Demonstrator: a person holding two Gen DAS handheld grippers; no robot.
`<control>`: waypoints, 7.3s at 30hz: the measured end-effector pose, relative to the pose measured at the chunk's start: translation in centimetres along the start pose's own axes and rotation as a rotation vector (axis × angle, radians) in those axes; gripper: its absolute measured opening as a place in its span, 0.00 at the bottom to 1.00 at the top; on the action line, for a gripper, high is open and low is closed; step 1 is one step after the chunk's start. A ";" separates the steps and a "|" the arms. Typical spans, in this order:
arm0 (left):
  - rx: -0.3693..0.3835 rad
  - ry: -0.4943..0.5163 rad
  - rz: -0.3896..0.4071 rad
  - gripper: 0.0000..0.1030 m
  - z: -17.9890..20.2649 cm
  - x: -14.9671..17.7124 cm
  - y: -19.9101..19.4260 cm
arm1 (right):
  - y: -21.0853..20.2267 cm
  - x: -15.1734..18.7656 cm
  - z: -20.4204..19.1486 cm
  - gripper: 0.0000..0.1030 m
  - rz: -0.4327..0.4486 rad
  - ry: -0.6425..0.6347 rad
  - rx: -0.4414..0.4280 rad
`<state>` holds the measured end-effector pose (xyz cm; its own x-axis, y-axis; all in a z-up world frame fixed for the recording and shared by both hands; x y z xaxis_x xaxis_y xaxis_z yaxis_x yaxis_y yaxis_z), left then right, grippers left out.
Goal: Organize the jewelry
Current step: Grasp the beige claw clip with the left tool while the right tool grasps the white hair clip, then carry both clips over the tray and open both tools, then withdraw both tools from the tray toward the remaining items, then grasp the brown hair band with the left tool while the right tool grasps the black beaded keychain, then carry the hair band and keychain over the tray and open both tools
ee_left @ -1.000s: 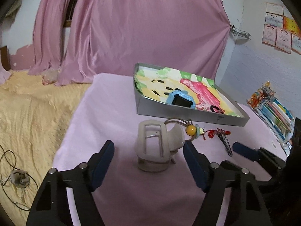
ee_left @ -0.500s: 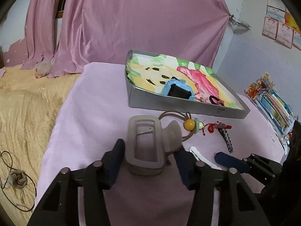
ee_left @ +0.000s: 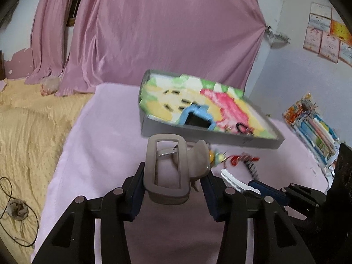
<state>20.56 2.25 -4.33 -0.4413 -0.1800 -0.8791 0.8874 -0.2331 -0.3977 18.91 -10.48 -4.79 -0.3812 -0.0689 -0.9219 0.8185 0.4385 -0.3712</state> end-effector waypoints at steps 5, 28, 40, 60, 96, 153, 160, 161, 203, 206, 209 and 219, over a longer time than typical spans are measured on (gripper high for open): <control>0.007 -0.001 0.063 0.43 1.7 -2.5 0.4 | -1.4 -2.4 2.4 0.13 0.061 0.017 0.035; 0.060 0.084 -0.125 0.44 11.5 -7.5 15.5 | 7.4 -7.4 21.2 0.13 -0.108 0.206 0.107; 0.038 0.101 -0.316 0.44 11.8 -3.9 19.7 | 11.3 -5.0 22.4 0.13 -0.210 0.221 0.098; 0.005 0.066 -0.094 0.72 11.2 -6.2 15.1 | 7.2 -6.3 21.9 0.44 -0.033 0.238 0.171; -0.104 0.105 0.262 1.00 2.0 -3.2 -2.0 | -4.6 -4.5 8.4 0.90 0.238 0.013 0.257; -0.032 0.070 -0.210 0.03 1.5 0.9 5.9 | 0.1 0.9 7.2 0.12 -0.177 0.074 0.153; 0.015 0.074 -0.170 0.03 3.3 1.3 4.4 | -1.2 1.6 7.5 0.11 -0.176 0.124 0.126; 0.021 0.077 -0.165 0.03 3.6 1.3 4.2 | -1.5 1.7 7.4 0.11 -0.179 0.128 0.121; 0.102 0.059 0.099 0.03 11.1 -8.6 6.1 | 1.0 -6.1 14.8 0.11 0.004 0.125 0.106; 0.103 0.054 0.081 0.03 11.3 -8.5 8.5 | 2.6 -6.0 16.1 0.11 -0.020 0.140 0.112; 0.094 0.044 0.049 0.03 10.9 -8.0 10.7 | 4.6 -5.6 17.5 0.11 -0.063 0.158 0.125; 0.037 0.055 -0.080 0.03 9.5 -4.6 13.9 | 7.7 -4.2 18.6 0.11 -0.145 0.179 0.115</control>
<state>33.69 -9.26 -3.29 -0.5015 -0.1073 -0.8585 0.8437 -0.2802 -0.4578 34.81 -23.47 -5.86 -0.5597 0.0405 -0.8277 0.7894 0.3298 -0.5177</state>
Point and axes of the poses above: each gripper's, at about its wrist camera, not at the fingertips, and y roughly the way its jaws point, z to its right, x to its underside, the point moved 7 cm from there along y, roughly the way its jaws point, and after that the axes turned 13 degrees about z, right-handed, at the moved point
